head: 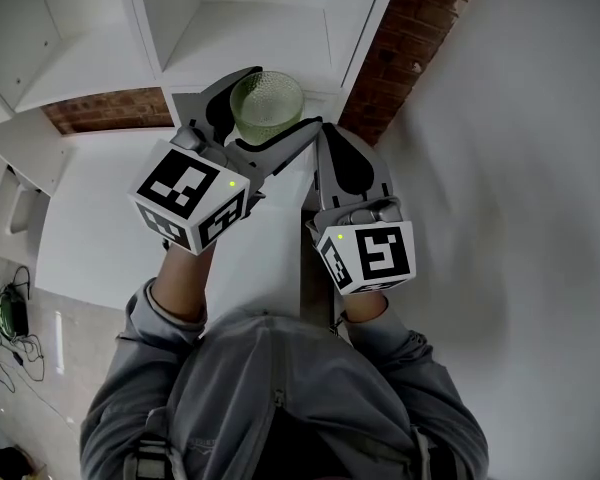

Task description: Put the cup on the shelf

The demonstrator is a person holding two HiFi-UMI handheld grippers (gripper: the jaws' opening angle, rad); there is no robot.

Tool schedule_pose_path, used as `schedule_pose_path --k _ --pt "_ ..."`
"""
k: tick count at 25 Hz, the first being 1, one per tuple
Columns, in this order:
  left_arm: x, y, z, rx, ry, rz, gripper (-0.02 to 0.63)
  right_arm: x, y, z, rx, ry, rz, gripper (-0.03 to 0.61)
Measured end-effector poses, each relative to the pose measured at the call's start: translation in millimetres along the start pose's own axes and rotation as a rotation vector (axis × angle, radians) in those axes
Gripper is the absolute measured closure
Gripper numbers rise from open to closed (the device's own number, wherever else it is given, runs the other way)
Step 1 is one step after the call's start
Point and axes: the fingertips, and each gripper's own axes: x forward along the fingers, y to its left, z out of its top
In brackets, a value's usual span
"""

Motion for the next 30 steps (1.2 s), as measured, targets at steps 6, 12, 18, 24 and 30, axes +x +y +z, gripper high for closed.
schedule_pose_path --k 6,12,18,24,30 --pt "13.6 6.9 18.3 0.0 -0.021 -0.02 0.221 7.1 -10.7 15.7 -0.017 -0.033 -0.007 0.551" --pt "29.1 13.1 29.0 0.009 -0.022 -0.025 0.221 12.3 -22.5 25.5 -0.029 -0.053 -0.012 0.551" --pt "44.3 22.6 38.8 0.009 -0.025 -0.033 0.221 17.7 -31.5 29.4 -0.044 -0.057 -0.017 0.552" --pt "61.9 31.9 45.4 0.035 -0.017 -0.027 0.221 22.4 -40.5 26.7 -0.039 -0.051 -0.02 0.551" --pt "77.1 44.8 44.3 0.034 -0.008 -0.005 0.221 25.2 -43.6 23.9 -0.037 -0.046 -0.013 0.551"
